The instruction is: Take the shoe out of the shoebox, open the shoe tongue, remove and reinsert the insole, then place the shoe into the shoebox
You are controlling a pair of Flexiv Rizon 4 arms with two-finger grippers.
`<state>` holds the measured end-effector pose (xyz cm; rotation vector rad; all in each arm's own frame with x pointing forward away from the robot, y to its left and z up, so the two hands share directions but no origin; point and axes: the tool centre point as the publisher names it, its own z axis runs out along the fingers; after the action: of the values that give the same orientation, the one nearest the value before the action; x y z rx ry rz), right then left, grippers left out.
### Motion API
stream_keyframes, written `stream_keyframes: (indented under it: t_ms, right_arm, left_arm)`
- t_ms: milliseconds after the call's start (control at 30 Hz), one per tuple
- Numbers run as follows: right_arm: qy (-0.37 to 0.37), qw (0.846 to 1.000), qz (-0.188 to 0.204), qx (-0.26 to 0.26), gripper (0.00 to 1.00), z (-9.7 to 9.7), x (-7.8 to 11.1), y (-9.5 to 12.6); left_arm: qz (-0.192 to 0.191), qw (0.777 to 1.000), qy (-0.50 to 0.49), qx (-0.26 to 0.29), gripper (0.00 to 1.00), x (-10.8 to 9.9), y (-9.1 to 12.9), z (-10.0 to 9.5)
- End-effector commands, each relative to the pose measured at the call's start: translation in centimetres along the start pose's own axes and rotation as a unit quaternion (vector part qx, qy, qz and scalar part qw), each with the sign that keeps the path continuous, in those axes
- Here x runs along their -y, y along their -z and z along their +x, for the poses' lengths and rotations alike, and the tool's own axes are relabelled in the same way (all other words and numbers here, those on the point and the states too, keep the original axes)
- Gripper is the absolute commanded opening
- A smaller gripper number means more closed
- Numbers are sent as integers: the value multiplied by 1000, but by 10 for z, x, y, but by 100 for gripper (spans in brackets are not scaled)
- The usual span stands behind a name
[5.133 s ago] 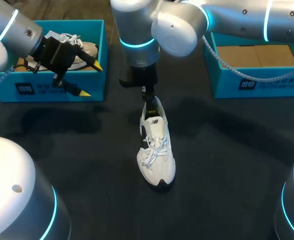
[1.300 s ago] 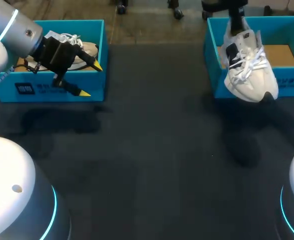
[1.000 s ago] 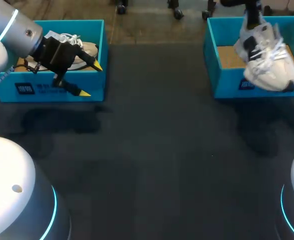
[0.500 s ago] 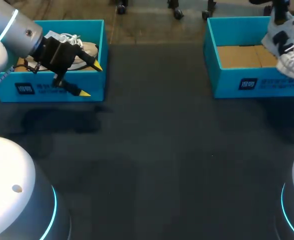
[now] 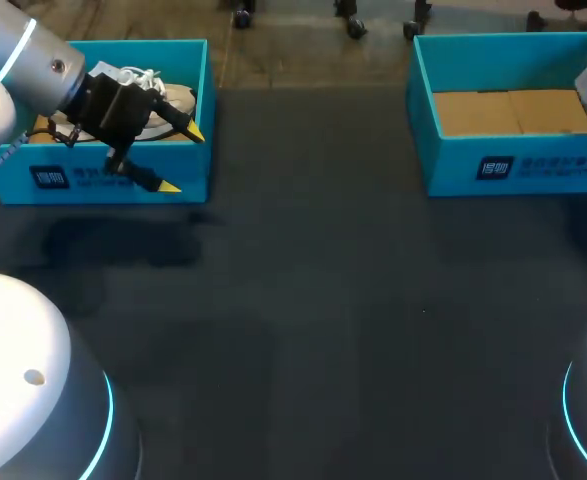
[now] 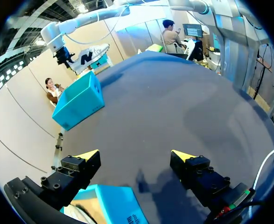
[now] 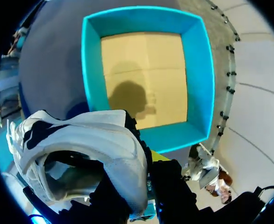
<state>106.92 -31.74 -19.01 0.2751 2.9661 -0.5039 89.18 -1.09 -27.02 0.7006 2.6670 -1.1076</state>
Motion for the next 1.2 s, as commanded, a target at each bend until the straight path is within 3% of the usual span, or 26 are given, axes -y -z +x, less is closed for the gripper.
stream_keyframes:
  t_ms: [33,333,467,767,967,1200]
  right_arm:
    - [-25,1000,-5,0,0,-4,13,-3]
    - [-146,989,1,-24,0,5,24,-6]
    - [-237,971,3,-32,0,10,27,-8]
    - [-430,902,15,-37,0,22,37,-4]
    - [-499,865,21,-50,0,24,38,-5]
    - [-585,808,36,-66,0,37,40,-2]
  left_arm:
    - [-2,1000,0,0,100,1,0,1]
    - [-2,1000,0,0,100,1,0,1]
    - [-2,1000,0,0,100,1,0,1]
    - [-2,1000,0,0,100,1,0,1]
    - [-2,1000,0,0,100,1,0,1]
    - [-2,1000,0,0,100,1,0,1]
